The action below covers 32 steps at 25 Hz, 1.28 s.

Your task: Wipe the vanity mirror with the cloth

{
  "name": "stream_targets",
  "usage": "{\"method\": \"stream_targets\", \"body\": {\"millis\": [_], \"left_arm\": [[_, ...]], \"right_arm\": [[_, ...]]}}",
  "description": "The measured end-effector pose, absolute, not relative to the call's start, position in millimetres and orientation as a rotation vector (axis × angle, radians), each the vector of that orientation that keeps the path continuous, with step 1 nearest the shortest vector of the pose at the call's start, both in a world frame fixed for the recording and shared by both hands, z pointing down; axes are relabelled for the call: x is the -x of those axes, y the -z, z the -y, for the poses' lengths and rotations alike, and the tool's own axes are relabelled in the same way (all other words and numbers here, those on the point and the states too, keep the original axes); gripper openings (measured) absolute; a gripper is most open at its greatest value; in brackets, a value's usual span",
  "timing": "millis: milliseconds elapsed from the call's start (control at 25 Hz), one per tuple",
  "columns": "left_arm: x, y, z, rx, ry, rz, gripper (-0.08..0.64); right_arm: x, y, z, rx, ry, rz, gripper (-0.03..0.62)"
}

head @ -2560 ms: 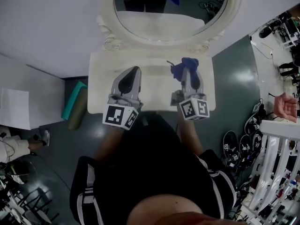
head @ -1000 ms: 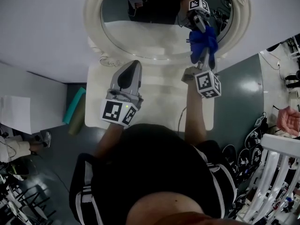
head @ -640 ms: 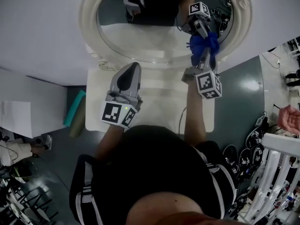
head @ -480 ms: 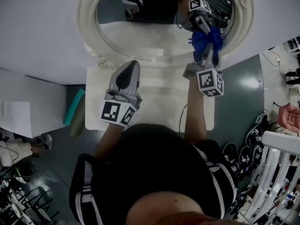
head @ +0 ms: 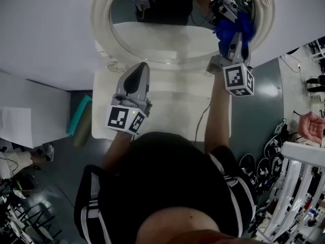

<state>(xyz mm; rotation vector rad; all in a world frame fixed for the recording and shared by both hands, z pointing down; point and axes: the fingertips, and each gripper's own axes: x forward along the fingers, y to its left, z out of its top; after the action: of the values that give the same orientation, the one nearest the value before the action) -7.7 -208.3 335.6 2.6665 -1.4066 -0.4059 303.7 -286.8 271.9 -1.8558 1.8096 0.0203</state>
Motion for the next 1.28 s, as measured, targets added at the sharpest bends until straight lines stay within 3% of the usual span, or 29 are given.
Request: {"method": "stream_targets", "body": {"millis": [1280], "left_arm": [[73.7, -331.6, 169.6, -2.585, 0.437, 1.535, 0.011]], "right_arm": [[-186.8, -119.8, 300.7, 1.717, -0.445, -2.05, 0.051]]}}
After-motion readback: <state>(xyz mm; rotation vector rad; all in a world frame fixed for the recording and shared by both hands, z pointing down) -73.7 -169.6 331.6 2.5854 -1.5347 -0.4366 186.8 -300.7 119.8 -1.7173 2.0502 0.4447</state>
